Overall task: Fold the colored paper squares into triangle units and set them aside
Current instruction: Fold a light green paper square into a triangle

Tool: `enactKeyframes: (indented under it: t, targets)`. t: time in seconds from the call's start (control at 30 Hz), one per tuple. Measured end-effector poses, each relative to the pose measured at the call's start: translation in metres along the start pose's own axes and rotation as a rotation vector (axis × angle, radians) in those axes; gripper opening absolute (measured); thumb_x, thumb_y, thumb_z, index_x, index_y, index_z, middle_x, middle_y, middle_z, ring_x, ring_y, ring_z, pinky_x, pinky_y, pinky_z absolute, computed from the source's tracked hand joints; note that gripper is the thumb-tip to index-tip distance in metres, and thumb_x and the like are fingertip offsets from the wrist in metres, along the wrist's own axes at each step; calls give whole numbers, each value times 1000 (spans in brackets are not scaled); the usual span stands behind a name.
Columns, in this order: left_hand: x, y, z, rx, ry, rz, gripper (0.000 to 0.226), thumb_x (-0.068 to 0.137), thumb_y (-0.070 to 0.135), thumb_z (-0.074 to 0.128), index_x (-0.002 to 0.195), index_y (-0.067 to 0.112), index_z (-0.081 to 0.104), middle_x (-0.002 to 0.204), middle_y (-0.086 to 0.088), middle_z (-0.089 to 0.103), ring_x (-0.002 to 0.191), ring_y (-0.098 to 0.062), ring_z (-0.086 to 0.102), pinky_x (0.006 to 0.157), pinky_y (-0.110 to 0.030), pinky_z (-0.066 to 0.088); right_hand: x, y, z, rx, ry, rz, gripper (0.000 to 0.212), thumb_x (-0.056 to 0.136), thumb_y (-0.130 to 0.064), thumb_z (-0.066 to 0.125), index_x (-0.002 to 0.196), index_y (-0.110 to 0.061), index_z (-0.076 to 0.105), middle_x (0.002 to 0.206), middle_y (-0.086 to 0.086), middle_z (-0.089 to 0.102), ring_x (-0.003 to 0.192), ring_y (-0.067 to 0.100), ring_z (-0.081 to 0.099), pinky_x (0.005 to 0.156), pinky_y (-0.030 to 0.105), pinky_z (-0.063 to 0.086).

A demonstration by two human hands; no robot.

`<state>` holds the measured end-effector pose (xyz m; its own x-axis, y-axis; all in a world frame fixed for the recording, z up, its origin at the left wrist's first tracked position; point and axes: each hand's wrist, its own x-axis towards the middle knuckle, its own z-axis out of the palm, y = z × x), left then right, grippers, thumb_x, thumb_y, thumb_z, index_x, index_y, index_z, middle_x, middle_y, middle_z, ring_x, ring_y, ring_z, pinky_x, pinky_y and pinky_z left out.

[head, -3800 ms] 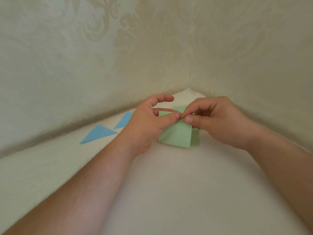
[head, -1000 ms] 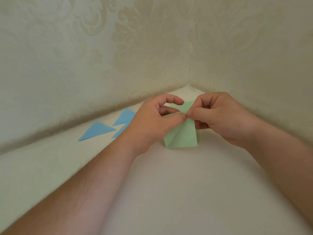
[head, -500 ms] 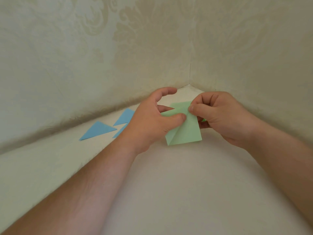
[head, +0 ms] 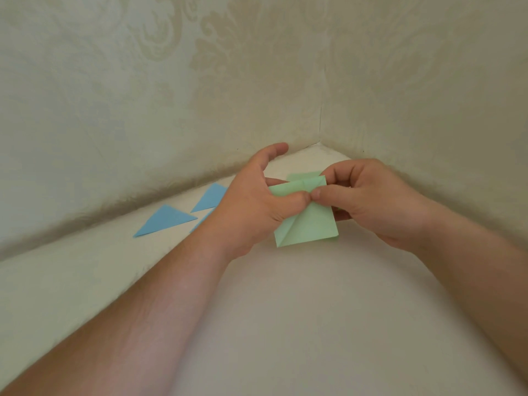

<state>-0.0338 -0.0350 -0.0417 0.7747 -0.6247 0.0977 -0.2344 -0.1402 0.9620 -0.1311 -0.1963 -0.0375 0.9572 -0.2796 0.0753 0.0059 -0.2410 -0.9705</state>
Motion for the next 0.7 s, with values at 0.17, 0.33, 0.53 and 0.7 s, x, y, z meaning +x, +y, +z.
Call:
enactKeyframes:
  t: [0.17,0.33,0.53,0.7]
  targets:
    - [-1,1,1,18,-16,6,87,69,22,80,144,48,43,96,-5,79,89,-21,77,90,-47,61,-1,-1,0,20,0,-12,12,92,-1,68,84,6,64,95,33,68,82,31,65,92,65,52]
    - [-2,3,-3,17,-11,11,80,77,13,80,140,49,46,95,-5,77,88,-21,77,87,-44,61,0,-3,-2,42,14,-9,15,93,-6,68,79,-9,72,84,17,72,76,24,65,85,49,58]
    - [-4,1,1,-50,-48,27,33,75,19,79,103,35,71,97,-9,78,86,-25,77,81,-43,59,1,-5,-5,46,80,-31,22,93,-1,67,72,-5,67,76,15,67,69,22,60,80,51,56]
    - [-3,-3,5,48,1,122,3,84,26,76,83,28,77,79,9,72,75,-9,63,72,-32,50,1,-3,-2,3,104,-89,16,85,-6,74,72,0,68,89,35,66,74,43,63,85,70,53]
